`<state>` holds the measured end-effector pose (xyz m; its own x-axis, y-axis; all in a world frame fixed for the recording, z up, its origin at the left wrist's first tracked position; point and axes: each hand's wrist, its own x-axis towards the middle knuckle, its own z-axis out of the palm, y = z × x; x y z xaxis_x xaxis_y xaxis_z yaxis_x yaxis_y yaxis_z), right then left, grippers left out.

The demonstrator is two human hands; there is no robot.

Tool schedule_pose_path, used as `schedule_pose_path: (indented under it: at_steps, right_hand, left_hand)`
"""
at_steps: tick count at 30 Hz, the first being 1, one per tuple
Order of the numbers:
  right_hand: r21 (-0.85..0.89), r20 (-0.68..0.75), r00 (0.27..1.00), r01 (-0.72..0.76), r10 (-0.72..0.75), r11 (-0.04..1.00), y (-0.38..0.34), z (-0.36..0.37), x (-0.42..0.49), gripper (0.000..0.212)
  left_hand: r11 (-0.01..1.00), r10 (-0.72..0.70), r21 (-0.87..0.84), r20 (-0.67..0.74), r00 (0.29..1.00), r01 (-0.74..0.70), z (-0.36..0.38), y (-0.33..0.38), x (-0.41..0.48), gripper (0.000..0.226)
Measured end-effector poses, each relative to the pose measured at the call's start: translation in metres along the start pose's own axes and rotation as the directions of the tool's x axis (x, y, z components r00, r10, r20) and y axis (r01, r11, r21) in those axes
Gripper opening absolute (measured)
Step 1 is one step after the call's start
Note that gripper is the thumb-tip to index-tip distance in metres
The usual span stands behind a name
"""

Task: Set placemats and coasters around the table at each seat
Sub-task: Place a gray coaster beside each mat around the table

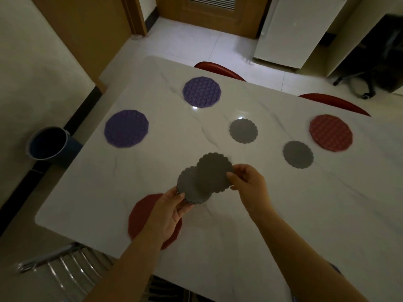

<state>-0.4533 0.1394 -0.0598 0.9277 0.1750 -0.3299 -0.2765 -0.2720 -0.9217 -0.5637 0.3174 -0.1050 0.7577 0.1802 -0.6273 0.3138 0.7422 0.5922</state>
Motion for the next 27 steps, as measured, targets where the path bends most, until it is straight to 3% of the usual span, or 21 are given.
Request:
schedule_pose_path:
  at_steps: [6, 13, 21, 27]
  right_hand:
    - [-0.023, -0.035, 0.989, -0.142, 0.142, 0.99, 0.024, 0.003, -0.01, 0.016]
    - [-0.01, -0.068, 0.986, -0.151, 0.15, 0.988, 0.03, -0.001, -0.017, 0.012]
    - [-0.135, -0.124, 0.987, -0.117, 0.101, 0.984, 0.033, 0.002, -0.023, 0.01]
    - [-0.237, -0.077, 0.992, -0.112, 0.096, 0.965, 0.03, 0.0, -0.005, 0.017]
  left_hand:
    - [1.0, 0.001, 0.02, 0.064, 0.998, -0.002, 0.017, -0.008, -0.003, 0.033]
    - [0.996, -0.056, 0.075, 0.09, 0.994, 0.049, 0.024, -0.015, -0.005, 0.028]
    - [0.994, -0.093, 0.069, 0.106, 0.99, 0.086, 0.027, -0.018, -0.007, 0.03]
    - [0.992, -0.046, 0.122, 0.067, 0.997, 0.038, 0.028, -0.017, 0.0, 0.037]
